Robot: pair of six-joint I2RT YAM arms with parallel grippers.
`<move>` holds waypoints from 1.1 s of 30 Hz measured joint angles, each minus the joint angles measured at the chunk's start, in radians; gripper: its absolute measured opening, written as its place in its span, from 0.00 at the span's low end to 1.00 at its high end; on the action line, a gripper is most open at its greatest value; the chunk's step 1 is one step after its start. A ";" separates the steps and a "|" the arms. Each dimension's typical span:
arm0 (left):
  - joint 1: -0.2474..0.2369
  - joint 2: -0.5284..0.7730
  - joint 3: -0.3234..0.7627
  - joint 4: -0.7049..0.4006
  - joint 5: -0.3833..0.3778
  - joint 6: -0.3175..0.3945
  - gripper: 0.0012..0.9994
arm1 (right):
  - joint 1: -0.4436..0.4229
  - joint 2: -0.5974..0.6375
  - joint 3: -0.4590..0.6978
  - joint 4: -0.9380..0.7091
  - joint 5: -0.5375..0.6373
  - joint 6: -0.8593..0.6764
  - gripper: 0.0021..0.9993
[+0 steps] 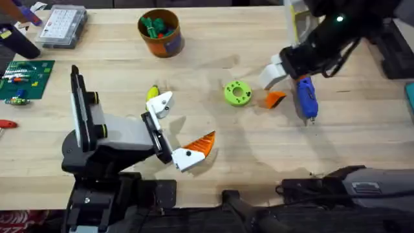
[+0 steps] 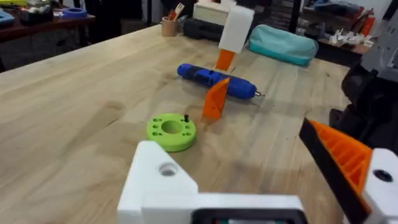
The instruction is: Pick up the gripper from the table and insert it into the empty holder that is missing its gripper. Then pick up a screw, insert it into the mounting hole, and use the screwdriver to tighten it. Finally, clean up the table by picking up the vegetable and placing it into the bucket.
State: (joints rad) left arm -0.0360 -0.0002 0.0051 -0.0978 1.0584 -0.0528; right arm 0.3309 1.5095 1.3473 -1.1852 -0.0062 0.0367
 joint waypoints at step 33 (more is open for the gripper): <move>0.000 0.000 0.000 -0.002 0.001 0.000 0.99 | 0.000 -0.014 -0.186 0.113 -0.002 0.095 0.90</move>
State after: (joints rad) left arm -0.0360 -0.0002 0.0051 -0.0994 1.0592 -0.0528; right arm 0.3309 1.4959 1.1610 -1.0727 -0.0086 0.1313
